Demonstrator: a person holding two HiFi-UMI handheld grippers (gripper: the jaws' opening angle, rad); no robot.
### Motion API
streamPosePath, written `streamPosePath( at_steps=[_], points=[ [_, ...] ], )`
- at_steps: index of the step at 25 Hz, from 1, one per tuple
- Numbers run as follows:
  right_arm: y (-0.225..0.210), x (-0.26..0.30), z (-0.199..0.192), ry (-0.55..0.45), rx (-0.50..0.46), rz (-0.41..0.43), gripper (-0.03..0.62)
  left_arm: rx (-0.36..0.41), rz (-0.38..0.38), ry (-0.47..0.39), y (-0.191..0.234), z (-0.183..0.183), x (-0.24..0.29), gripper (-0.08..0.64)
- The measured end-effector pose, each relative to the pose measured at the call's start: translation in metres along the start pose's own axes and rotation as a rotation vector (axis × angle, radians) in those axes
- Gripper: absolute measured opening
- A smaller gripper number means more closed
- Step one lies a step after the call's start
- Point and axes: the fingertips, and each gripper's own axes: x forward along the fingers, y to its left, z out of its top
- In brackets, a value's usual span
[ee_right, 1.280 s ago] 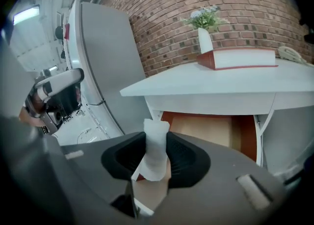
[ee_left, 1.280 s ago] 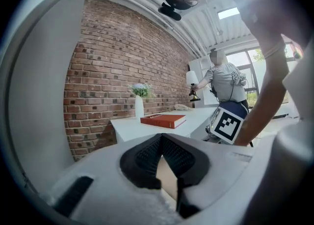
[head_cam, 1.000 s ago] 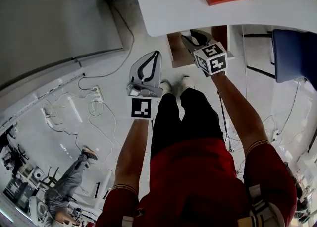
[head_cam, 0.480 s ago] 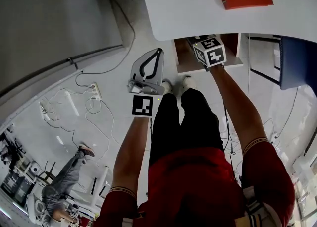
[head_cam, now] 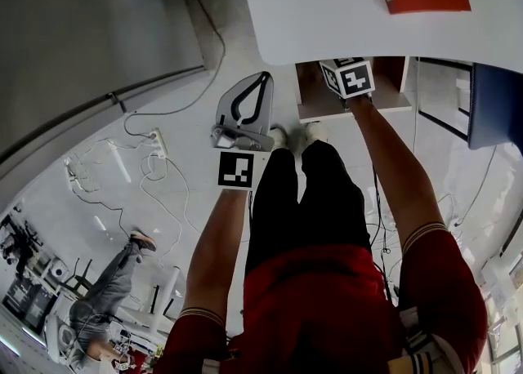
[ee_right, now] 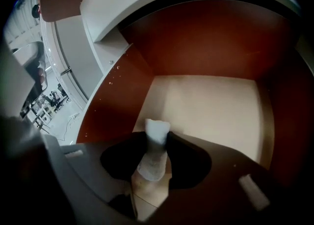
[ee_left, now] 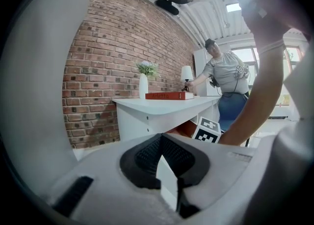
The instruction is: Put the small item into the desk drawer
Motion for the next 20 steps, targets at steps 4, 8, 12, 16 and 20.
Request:
streamPosePath(
  at_steps=[4, 8, 12, 16, 20],
  points=[
    [-0.001, 0.002, -0.003, 0.025, -0.005, -0.010, 0.162, -0.001, -0.001, -0.002, -0.001, 0.002, -0.003, 0.006],
    [0.004, -0.005, 0.003, 0.021, -0.011, -0.007, 0.182, -0.017, 0.007, -0.006, 0.001, 0.006, -0.010, 0.006],
    [0.009, -0.015, 0.009, 0.008, -0.015, 0.000, 0.184, -0.006, 0.003, -0.008, 0.001, 0.011, -0.012, 0.006],
    [0.016, -0.029, 0.017, -0.022, -0.032, 0.006, 0.175, -0.008, 0.001, -0.020, -0.001, 0.018, -0.015, 0.006],
    [0.021, -0.050, 0.026, -0.062, -0.046, 0.004, 0.138, -0.011, -0.008, -0.030, -0.004, 0.025, -0.016, 0.006]
  ],
)
